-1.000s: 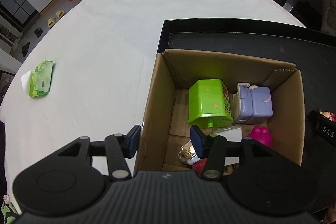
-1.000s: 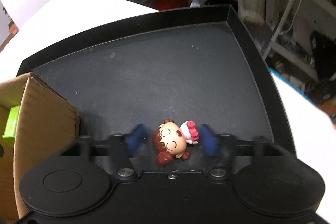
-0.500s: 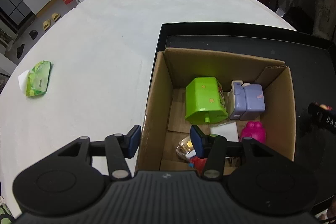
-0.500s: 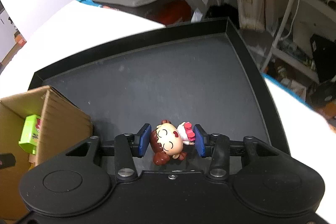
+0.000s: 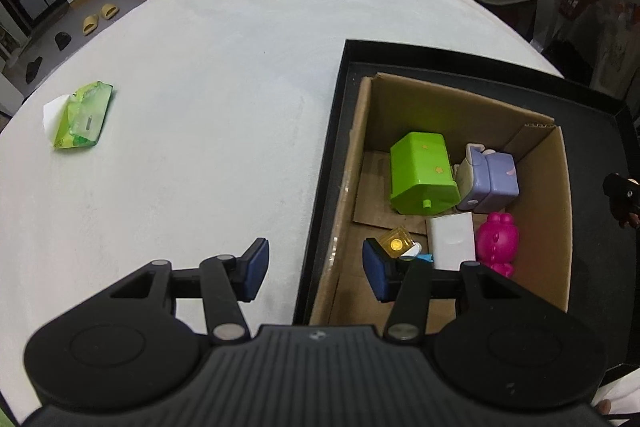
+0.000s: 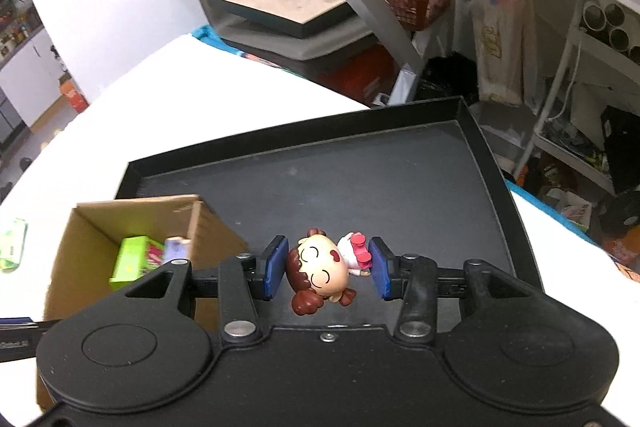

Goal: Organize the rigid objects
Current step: 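Carry the brown-haired doll into the box and open the right gripper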

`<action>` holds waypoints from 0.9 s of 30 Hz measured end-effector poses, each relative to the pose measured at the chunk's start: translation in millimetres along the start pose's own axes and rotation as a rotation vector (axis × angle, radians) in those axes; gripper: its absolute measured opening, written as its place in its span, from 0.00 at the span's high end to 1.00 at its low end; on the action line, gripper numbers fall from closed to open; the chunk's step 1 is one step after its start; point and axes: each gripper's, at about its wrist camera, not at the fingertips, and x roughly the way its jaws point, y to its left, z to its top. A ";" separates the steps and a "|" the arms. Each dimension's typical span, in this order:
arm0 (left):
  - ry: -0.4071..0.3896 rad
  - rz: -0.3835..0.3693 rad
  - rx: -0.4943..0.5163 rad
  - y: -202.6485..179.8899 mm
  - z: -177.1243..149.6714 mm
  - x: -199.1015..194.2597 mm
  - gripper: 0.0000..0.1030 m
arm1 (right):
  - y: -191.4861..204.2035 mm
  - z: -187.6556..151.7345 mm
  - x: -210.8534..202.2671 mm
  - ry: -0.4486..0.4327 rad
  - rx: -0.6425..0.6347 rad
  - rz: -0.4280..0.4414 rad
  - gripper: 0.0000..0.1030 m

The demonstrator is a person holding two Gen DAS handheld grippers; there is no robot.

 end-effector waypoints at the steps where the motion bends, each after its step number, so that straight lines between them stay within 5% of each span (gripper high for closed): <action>1: -0.005 -0.003 -0.002 2.1 -0.5 -1.7 0.51 | 1.7 0.4 -3.1 -0.005 -0.004 0.005 0.58; 18: -0.032 -0.123 -0.030 21.7 -19.4 -12.5 0.56 | 55.8 -0.6 -41.0 -0.053 -0.093 0.164 0.58; 27: -0.007 -0.182 -0.055 31.9 -24.7 -5.3 0.81 | 92.3 -9.0 -33.2 -0.008 -0.155 0.228 0.58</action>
